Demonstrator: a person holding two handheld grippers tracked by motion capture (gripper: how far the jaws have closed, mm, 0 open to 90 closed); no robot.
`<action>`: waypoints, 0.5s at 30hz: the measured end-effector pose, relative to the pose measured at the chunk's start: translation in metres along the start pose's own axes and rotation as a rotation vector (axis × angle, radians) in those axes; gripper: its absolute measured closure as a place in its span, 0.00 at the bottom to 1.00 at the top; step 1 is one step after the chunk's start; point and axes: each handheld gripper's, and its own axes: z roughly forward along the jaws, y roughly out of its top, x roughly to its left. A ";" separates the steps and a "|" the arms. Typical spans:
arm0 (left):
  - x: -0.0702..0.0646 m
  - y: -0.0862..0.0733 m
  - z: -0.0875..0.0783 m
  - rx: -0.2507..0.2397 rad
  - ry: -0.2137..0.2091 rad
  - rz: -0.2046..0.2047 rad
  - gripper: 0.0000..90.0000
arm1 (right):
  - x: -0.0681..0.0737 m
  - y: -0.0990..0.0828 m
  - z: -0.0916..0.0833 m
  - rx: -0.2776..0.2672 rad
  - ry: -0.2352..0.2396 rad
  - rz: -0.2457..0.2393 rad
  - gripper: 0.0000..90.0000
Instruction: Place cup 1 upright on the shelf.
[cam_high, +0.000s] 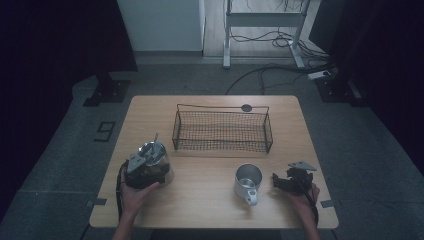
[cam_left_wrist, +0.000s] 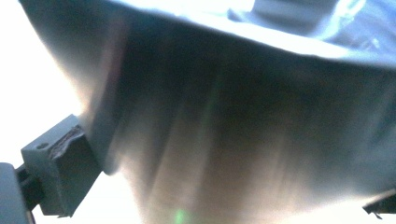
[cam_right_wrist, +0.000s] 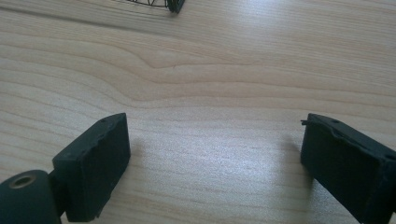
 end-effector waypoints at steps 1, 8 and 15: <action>0.000 0.000 0.000 -0.001 0.000 0.000 0.02 | 0.000 0.000 0.000 0.000 0.000 0.000 0.09; 0.000 0.000 -0.001 -0.010 0.004 0.025 0.03 | 0.000 0.000 0.000 0.000 -0.001 0.001 0.09; 0.003 -0.001 -0.004 -0.020 -0.009 0.009 0.04 | 0.000 0.000 0.000 -0.002 -0.003 0.001 0.10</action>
